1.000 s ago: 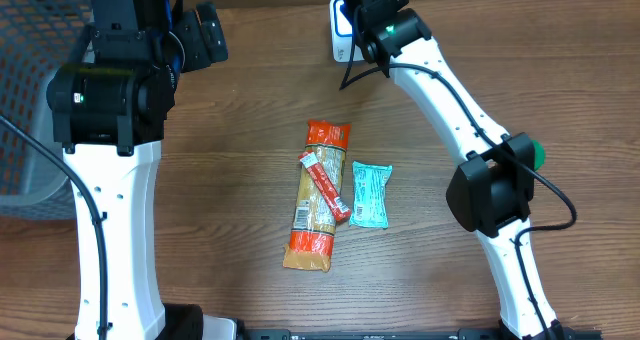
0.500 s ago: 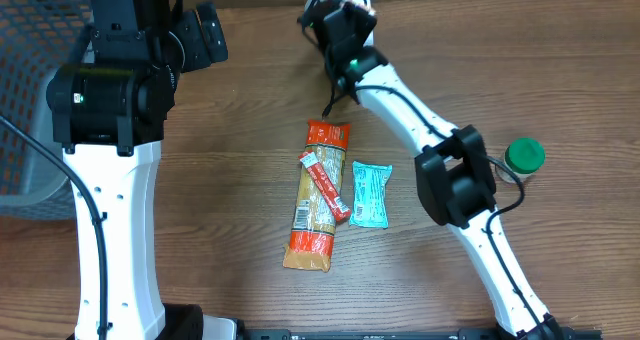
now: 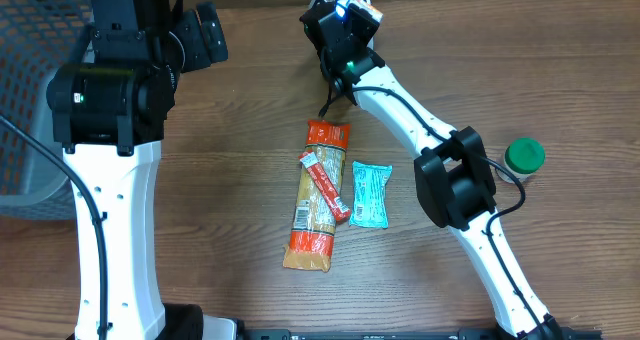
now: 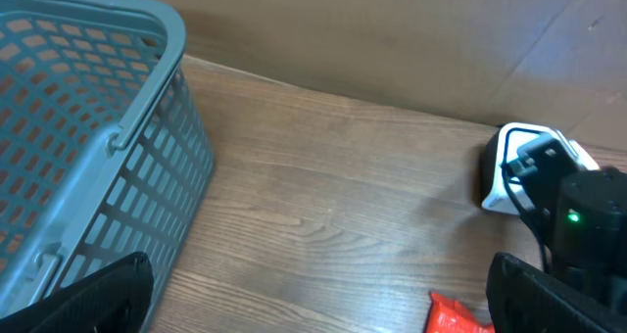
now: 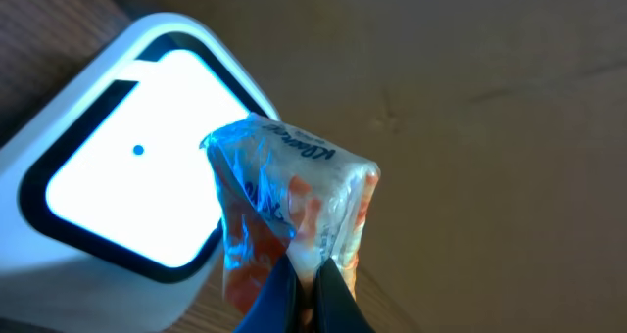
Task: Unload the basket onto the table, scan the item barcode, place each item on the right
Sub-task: 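Carry the Kleenex pack right and set it beside the jar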
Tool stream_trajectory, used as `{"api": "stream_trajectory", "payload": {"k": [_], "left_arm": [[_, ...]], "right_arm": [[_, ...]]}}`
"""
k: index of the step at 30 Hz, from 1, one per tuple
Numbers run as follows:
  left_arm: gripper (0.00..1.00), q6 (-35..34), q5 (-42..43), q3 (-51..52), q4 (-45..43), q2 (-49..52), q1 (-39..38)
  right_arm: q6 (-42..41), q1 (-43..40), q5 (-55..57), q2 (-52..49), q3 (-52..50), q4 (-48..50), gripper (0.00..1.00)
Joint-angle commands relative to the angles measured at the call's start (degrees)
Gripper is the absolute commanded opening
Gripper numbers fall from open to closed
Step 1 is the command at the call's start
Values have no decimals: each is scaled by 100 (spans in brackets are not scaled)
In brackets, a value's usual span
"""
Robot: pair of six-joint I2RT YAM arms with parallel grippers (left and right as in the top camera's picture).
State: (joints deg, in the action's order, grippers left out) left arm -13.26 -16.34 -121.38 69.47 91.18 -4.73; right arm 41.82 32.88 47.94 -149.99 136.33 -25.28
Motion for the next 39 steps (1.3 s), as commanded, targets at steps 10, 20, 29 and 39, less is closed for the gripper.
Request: {"api": "stream_trajectory", "payload": {"k": [10, 20, 29, 39], "left_arm": [[100, 107, -59, -55, -4, -17, 22], [100, 107, -59, -55, -4, -17, 22], [100, 107, -59, -55, -4, -17, 22], [100, 107, -59, -55, -4, -17, 22]], "right_arm": [[-4428, -446, -2302, 3283, 55, -4896, 4], [-4535, -1836, -4636, 3318, -503, -7134, 4], [-4680, -2559, -4656, 3318, -2833, -6035, 4], [-4675, -2813, -4651, 3318, -4837, -4347, 4]]}}
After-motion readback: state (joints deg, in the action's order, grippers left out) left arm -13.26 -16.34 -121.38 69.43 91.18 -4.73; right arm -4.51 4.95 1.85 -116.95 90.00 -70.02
